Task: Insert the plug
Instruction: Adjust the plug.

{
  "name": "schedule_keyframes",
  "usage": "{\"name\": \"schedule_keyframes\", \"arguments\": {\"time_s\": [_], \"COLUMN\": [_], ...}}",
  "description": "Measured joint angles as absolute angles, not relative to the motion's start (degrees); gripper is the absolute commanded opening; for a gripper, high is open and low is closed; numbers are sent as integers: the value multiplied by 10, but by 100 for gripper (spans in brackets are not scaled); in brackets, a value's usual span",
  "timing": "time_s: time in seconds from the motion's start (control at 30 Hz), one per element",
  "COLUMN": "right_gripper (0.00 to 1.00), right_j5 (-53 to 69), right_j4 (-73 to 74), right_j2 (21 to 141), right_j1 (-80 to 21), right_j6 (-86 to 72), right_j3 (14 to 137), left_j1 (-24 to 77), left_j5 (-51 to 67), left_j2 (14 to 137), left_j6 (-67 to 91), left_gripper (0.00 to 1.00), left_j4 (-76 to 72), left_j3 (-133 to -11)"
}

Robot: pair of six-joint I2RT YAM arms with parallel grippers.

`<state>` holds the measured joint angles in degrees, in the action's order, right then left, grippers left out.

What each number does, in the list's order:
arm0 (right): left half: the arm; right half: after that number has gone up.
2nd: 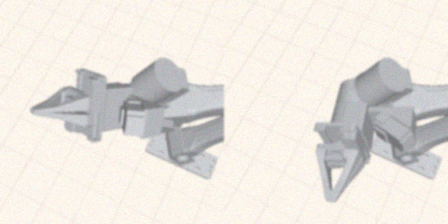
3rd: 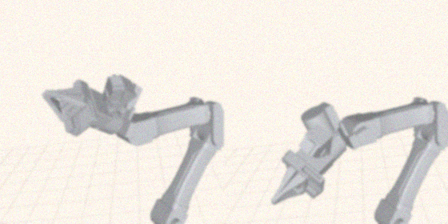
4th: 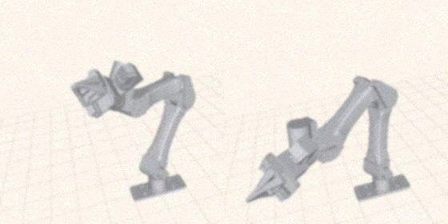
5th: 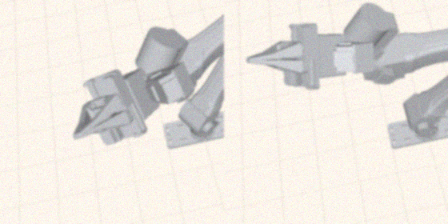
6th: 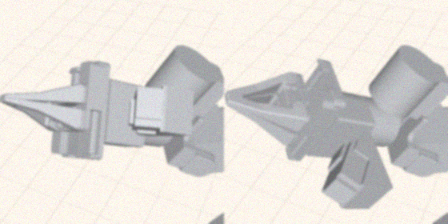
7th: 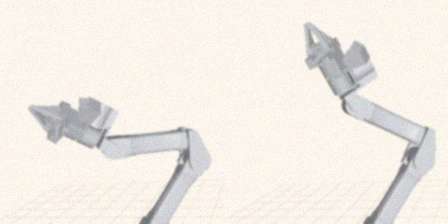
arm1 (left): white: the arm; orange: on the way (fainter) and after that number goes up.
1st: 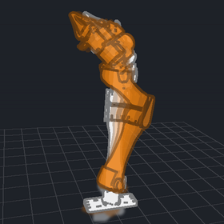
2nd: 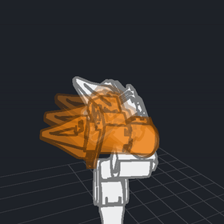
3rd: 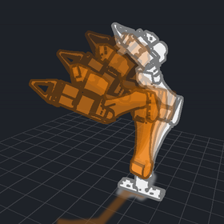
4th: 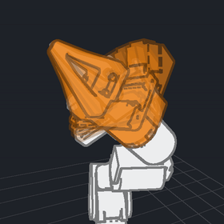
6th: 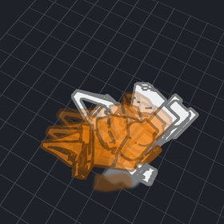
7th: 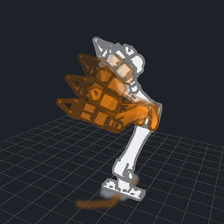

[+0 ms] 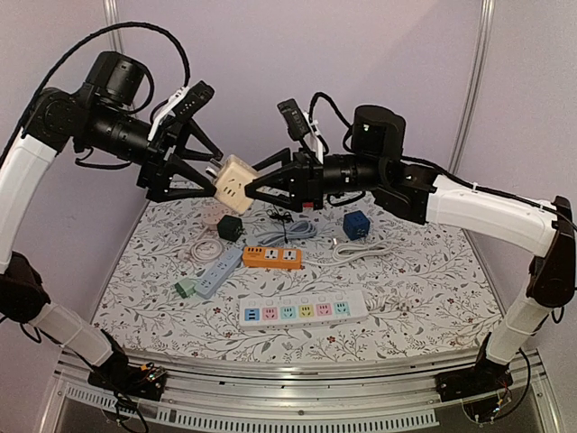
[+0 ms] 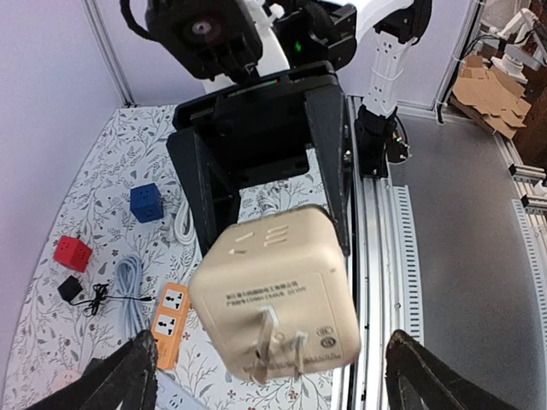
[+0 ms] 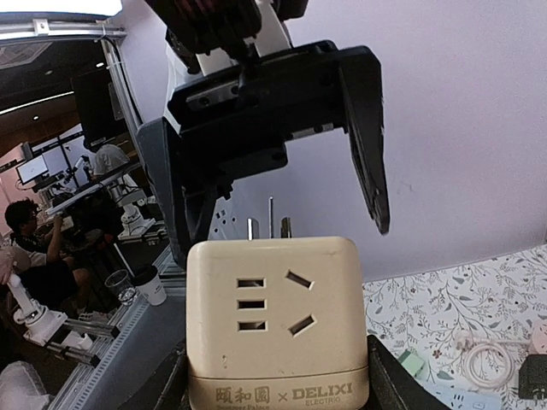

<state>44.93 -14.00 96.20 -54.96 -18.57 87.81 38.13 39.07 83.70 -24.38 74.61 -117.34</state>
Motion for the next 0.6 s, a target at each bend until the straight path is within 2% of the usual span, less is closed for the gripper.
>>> {"name": "schedule_keyframes", "arguments": {"time_s": [0.27, 0.4, 0.5, 0.6], "right_gripper": [0, 0, 0, 0], "right_j5": [475, 452, 419, 383], "right_j4": [157, 270, 315, 350], "right_j2": [930, 924, 923, 926], "right_j1": [-521, -523, -525, -533], "right_j6": [-73, -27, -25, -35], "right_j3": [938, 987, 1007, 1023], "left_j1": [382, 383, 385, 391], "left_j5": [272, 187, 136, 133], "left_j2": [762, 702, 671, 608], "left_j6": [-351, -432, -499, -596], "left_gripper": [92, 92, 99, 99], "left_j4": [755, 760, 760, 735], "left_j3": [-1166, -1106, -1072, -985]}}
